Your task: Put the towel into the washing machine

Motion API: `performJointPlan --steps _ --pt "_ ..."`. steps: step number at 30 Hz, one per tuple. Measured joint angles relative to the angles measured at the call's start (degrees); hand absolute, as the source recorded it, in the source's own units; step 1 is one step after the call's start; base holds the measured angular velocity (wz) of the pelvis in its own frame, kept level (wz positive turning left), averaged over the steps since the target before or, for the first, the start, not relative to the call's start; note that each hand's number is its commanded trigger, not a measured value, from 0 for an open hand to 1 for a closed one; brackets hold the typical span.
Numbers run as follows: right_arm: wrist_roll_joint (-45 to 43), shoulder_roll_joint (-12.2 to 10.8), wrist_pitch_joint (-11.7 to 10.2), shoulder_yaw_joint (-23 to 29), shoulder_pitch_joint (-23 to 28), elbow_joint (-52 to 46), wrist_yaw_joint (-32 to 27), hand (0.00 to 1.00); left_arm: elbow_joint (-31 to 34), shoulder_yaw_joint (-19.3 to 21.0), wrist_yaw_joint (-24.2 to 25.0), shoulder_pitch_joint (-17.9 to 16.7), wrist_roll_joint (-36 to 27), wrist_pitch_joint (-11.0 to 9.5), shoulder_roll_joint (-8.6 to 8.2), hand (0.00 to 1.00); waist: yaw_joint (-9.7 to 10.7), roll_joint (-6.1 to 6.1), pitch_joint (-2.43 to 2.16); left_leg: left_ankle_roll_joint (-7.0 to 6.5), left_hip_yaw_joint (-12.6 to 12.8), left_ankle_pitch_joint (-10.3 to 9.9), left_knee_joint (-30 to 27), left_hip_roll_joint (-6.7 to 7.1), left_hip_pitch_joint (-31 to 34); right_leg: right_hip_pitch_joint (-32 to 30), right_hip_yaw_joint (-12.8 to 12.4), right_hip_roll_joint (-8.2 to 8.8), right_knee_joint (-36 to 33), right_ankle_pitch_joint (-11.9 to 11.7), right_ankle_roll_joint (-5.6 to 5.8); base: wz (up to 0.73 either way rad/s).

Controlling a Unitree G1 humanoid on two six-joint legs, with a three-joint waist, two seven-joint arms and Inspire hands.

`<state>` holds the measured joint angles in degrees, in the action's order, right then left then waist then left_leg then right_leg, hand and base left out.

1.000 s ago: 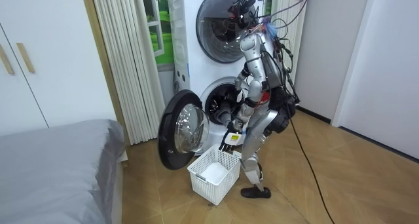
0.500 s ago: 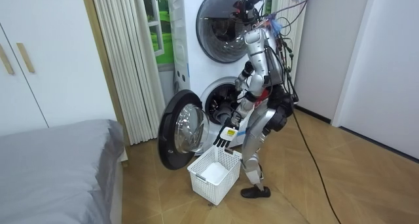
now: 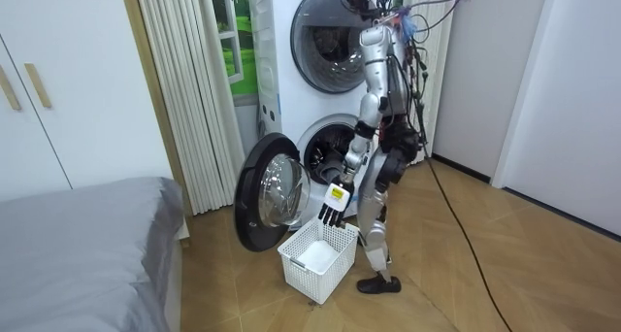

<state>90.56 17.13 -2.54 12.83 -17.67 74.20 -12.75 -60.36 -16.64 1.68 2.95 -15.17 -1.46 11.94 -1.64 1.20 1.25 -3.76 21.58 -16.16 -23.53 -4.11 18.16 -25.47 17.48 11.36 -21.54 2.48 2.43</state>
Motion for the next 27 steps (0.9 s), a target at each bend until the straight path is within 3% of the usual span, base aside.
performJointPlan --steps 4,8,10,14,19,24,25,27 --pt "-7.35 -1.48 0.21 -4.12 7.93 2.09 7.97 0.00 -2.11 1.40 0.04 -2.93 3.69 0.79 1.65 0.00 1.40 0.13 -0.18 1.51 -0.71 0.95 4.14 0.22 -5.49 5.53 0.16 -2.02 4.28 -0.15 0.21 -0.02" --pt "-18.69 -2.32 0.28 -7.28 14.93 2.16 13.36 0.00 -1.74 5.63 0.00 -6.25 4.77 0.84 1.50 0.00 2.15 0.15 -0.43 2.29 -0.70 1.41 7.06 -0.14 -10.01 9.90 -0.04 -3.46 7.10 -0.13 0.25 -0.11" --pt "-25.00 -3.78 1.04 -9.24 17.52 1.97 15.82 0.00 -1.64 7.98 -0.15 -8.31 4.81 1.15 1.33 0.00 3.04 -0.07 -0.59 2.95 -0.71 1.81 9.16 -0.13 -12.44 11.50 -0.26 -4.09 8.09 -0.12 0.25 -0.14" --pt "-38.36 -5.43 2.58 -13.11 19.05 2.02 18.20 0.00 -1.47 9.82 -0.25 -9.24 6.60 1.45 0.04 0.00 3.11 -0.41 -0.65 3.42 -0.67 2.11 10.56 -0.24 -15.38 14.30 -0.37 -4.73 9.02 -0.06 0.16 -0.05" --pt "-55.96 -6.23 3.91 -16.19 19.84 0.85 19.85 0.00 -1.56 12.27 -0.23 -10.87 8.52 2.14 -0.61 0.00 2.71 -1.27 -1.21 3.90 -0.28 2.32 13.26 -0.37 -20.20 18.19 -1.51 -5.67 9.83 0.14 0.01 -0.07" --pt "-64.19 -6.27 4.81 -16.07 19.44 0.77 20.40 0.00 -1.49 17.78 -0.61 -12.15 8.62 3.66 -1.90 0.00 2.72 -2.14 -1.31 4.31 -0.38 2.29 14.03 -0.41 -22.26 19.72 -1.83 -6.16 9.96 0.71 -0.14 -0.04" --pt "-65.08 -6.30 5.12 -16.11 19.39 0.44 20.83 0.00 -1.50 18.68 -1.00 -12.20 8.62 3.97 -2.09 0.00 2.70 -2.36 -1.15 4.39 -0.37 2.30 14.11 -0.49 -22.89 20.26 -1.86 -6.36 10.12 0.80 -0.15 -0.04" --pt "-66.62 -6.46 5.13 -16.11 19.49 -0.50 21.51 0.00 -1.50 19.06 -1.19 -12.23 8.62 4.03 -2.18 0.00 2.53 -2.73 -1.20 4.54 -0.74 2.26 14.24 -0.61 -23.64 21.26 -1.76 -6.69 10.92 0.90 -0.17 0.00"
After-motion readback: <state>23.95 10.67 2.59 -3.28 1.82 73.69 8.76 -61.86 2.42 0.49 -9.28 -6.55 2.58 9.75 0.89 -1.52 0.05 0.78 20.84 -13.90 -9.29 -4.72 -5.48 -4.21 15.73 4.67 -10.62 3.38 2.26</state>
